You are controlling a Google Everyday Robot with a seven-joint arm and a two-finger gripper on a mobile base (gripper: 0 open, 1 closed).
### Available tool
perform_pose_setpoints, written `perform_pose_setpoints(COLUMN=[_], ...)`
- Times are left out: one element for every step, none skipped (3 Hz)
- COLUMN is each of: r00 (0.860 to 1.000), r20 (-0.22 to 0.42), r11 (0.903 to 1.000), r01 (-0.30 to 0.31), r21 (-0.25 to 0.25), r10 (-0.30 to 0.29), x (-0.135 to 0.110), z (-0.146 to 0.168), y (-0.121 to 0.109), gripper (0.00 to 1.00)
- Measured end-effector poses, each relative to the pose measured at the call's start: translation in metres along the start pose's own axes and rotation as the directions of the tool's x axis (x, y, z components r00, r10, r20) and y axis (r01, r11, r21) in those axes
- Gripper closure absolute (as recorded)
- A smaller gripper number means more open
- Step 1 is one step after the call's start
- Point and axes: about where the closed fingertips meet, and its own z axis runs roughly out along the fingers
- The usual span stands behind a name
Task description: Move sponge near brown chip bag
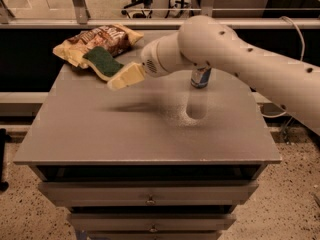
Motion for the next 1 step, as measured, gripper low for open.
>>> perform_pose_setpoints(r00=[0.995], r20=[0.099], r11=[0.9992], r01=[-0.027], r21=[-0.028], r10=[0.030], x=[0.0121], z=[-0.0300], y=[0.0130], gripper=[0.00])
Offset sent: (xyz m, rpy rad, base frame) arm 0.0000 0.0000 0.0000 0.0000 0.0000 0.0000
